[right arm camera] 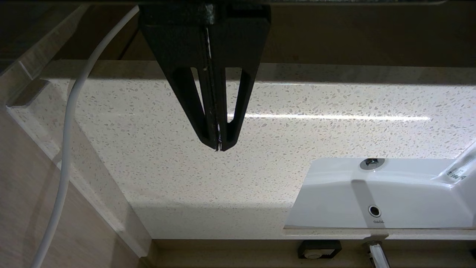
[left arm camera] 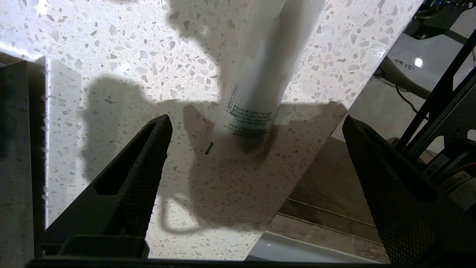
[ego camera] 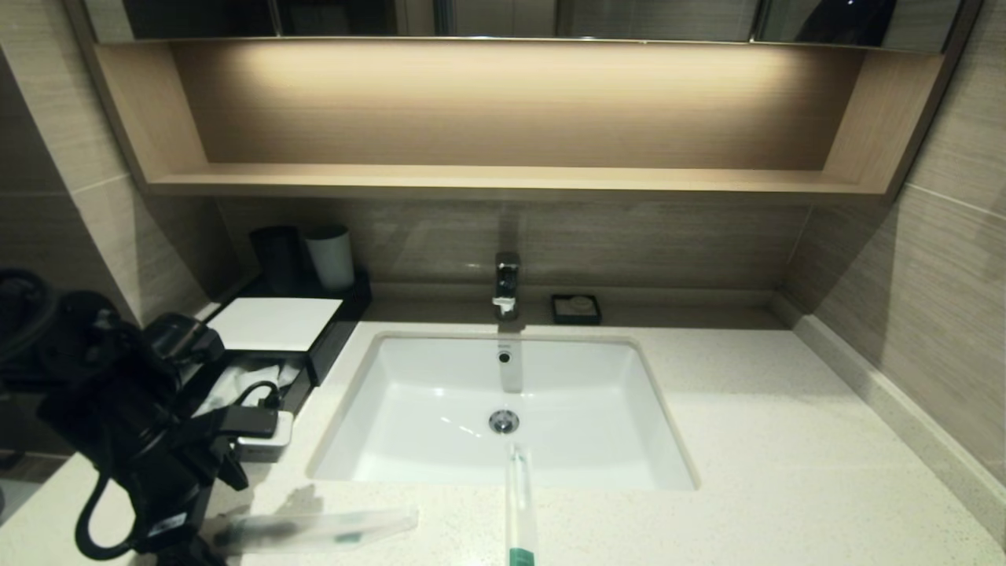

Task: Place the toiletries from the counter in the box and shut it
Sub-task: Pick up the bathroom toiletry

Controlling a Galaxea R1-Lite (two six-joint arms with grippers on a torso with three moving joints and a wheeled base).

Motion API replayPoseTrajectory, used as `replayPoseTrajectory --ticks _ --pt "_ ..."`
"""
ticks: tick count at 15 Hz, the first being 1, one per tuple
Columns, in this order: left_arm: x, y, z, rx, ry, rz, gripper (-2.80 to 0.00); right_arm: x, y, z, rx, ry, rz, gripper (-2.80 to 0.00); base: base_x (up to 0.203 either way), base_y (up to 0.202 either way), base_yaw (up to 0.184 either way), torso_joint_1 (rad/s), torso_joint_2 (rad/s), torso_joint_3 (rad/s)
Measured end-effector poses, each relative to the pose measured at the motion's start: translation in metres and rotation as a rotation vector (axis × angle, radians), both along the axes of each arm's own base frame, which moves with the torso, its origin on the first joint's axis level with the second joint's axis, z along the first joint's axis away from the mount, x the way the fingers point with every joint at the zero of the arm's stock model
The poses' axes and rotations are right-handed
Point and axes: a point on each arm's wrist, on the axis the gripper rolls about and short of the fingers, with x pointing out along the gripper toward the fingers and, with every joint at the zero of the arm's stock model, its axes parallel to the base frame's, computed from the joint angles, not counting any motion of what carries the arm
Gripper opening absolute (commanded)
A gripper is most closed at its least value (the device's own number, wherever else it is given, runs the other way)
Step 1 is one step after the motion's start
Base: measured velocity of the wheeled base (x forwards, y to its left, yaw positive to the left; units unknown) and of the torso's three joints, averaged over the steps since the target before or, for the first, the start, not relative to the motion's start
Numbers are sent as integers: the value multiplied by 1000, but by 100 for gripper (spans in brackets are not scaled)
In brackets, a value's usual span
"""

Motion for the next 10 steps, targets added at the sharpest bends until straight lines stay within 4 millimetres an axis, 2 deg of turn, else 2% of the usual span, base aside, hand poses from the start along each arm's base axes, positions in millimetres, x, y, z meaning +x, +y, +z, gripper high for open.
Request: replayPoseTrajectory --ticks 10 --pt "7 -3 -15 5 -28 -3 0 0 0 0 0 0 0 -280 0 0 0 0 0 0"
